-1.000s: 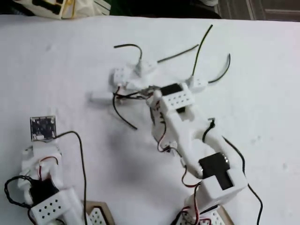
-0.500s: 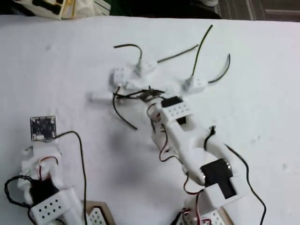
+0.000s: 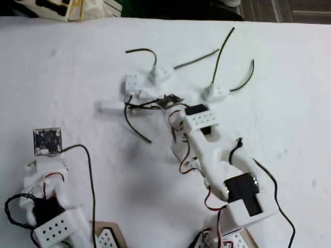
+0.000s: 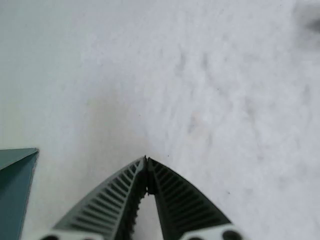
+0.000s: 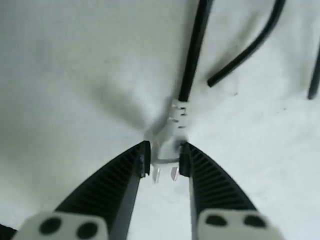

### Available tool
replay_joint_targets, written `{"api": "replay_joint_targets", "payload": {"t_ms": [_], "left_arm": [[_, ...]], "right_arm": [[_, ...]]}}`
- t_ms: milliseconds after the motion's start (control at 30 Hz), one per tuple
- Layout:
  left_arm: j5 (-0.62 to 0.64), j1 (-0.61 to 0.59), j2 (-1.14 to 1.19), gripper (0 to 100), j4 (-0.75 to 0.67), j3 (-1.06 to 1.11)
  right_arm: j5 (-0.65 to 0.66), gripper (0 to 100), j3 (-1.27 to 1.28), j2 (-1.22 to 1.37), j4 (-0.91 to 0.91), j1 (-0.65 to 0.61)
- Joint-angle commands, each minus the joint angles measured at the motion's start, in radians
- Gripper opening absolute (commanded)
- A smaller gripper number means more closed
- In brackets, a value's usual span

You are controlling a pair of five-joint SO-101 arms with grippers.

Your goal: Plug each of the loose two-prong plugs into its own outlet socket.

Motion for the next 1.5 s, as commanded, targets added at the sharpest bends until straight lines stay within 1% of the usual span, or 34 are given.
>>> {"api": "replay_joint_targets", "payload": {"t_ms": [0, 300, 433, 500, 633, 700, 800, 833, 900, 967, 1100, 1267, 1367, 1467], "left_arm": [[-0.005, 0.01, -0.008, 2, -0.017, -0.009], [-0.005, 0.01, -0.008, 2, -0.017, -0.009], [-0.005, 0.01, -0.008, 2, -0.017, -0.009], [-0.005, 0.01, -0.008, 2, -0.017, -0.009], [-0.006, 0.01, -0.008, 2, -0.017, -0.009], [-0.006, 0.01, -0.008, 2, -0.017, -0.009], [-0.006, 0.01, -0.008, 2, -0.017, -0.009], [-0.006, 0.01, -0.008, 2, -0.017, -0.009], [-0.006, 0.01, -0.008, 2, -0.017, -0.009], [-0.006, 0.01, -0.008, 2, -0.017, -0.009], [-0.006, 0.01, -0.008, 2, -0.017, -0.009], [-0.006, 0.012, -0.008, 2, -0.017, -0.009], [-0.008, 0.031, -0.008, 2, -0.017, -0.009], [-0.008, 0.035, -0.008, 2, -0.015, -0.009]], "right_arm": [[0.002, 14.6, 0.002, -0.004, 0.031, -0.054], [0.008, 14.4, -0.005, 0.041, 0.018, -0.039], [0.014, 14.2, -0.075, 0.13, -0.002, 0.024], [0.044, 14.1, -0.115, 0.166, -0.001, 0.056], [0.058, 13.8, -0.158, 0.213, 0.001, 0.091], [0.058, 10.3, -0.167, 0.217, 0.001, 0.094], [0.06, 2.5, -0.187, 0.217, 0.001, 0.091], [0.06, 1.3, -0.195, 0.217, 0.001, 0.091], [0.06, 2.0, -0.206, 0.217, 0.005, 0.093], [0.06, 1.7, -0.224, 0.216, 0.042, 0.093], [0.06, 1.8, -0.272, 0.159, 0.173, 0.093], [0.06, 1.8, -0.285, -0.021, 0.288, 0.093], [0.06, 1.8, -0.284, -0.125, 0.326, 0.093], [0.052, 2.2, -0.275, -0.162, 0.314, 0.093]]}}
